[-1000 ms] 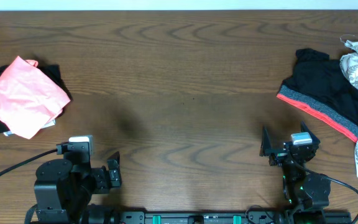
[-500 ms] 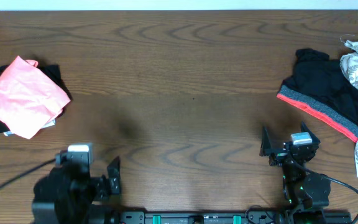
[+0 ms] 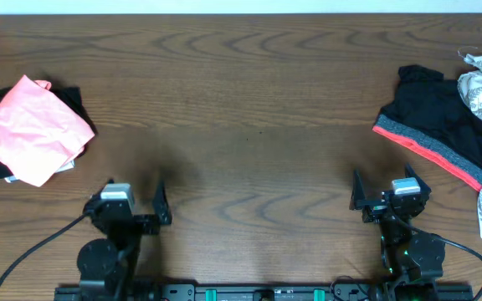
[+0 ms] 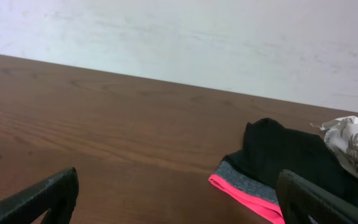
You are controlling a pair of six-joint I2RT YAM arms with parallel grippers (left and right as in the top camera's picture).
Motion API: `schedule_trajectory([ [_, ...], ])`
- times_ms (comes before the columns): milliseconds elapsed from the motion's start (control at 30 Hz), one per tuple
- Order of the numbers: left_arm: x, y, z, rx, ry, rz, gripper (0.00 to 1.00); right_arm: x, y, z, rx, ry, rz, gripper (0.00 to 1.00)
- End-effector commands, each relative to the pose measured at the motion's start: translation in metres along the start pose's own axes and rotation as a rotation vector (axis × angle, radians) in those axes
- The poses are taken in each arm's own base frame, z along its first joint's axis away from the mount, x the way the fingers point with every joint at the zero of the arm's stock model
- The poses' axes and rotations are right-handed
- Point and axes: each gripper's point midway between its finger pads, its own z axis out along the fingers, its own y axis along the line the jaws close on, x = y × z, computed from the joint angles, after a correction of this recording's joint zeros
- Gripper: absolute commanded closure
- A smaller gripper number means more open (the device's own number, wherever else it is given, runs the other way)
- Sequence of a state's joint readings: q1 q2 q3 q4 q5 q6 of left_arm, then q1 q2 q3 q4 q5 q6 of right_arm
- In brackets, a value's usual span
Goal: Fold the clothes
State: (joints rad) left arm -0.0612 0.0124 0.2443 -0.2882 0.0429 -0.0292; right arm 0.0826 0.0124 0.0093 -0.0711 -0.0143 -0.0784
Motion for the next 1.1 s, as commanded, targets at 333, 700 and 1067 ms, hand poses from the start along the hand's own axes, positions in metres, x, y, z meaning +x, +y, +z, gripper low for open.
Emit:
schedule_trajectory([
  [333,0.048,0.013,0.028,-0.050,-0.023,0.006,0.02,0.001,-0.003,0.000,0.015,0.002,-0.012,0.01],
  [700,0.056,0.014,0.028,-0.053,0.011,0.007,0.02,0.001,-0.003,0.000,0.015,0.002,-0.012,0.01],
  [1067,0.056,0.014,0.028,-0.053,0.011,0.007,0.02,0.001,-0.003,0.000,0.015,0.002,-0.012,0.01],
])
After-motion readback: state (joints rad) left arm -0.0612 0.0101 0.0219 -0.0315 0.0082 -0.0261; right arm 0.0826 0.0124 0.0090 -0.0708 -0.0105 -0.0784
